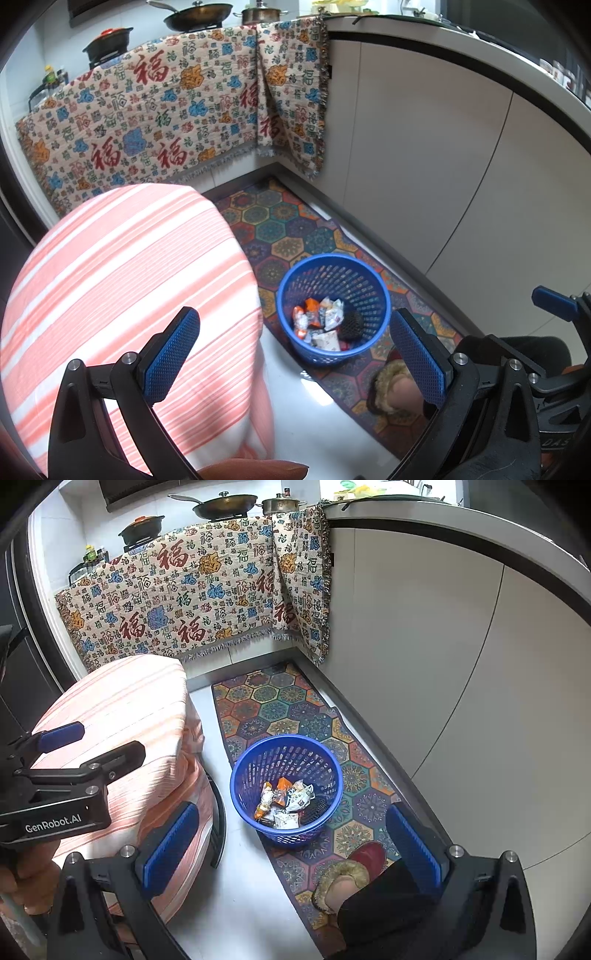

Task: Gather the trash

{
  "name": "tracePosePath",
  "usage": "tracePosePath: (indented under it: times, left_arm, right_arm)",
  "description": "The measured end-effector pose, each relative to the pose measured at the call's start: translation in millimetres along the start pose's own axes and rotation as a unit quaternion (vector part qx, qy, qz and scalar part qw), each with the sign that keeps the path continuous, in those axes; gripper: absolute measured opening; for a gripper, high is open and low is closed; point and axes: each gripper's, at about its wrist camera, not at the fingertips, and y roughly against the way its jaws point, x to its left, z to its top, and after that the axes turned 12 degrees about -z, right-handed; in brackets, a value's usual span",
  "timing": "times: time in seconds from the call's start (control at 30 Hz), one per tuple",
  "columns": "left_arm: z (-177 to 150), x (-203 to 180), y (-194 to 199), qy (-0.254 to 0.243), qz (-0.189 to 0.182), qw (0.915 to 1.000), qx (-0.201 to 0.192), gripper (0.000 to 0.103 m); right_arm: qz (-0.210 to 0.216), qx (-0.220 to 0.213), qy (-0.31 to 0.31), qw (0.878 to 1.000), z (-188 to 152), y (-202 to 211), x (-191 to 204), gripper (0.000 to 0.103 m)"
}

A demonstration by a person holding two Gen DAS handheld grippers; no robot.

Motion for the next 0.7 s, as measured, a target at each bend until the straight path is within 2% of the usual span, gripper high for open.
tracePosePath:
  times: [0.7]
  left_arm:
    - [0.2,-2.9,-1.5,0.001,0.001,1.0,0.0,0.102]
  right_arm:
    - [-0.001,0.001,0.001,1.0,-1.0,-1.8,-0.3,0.103]
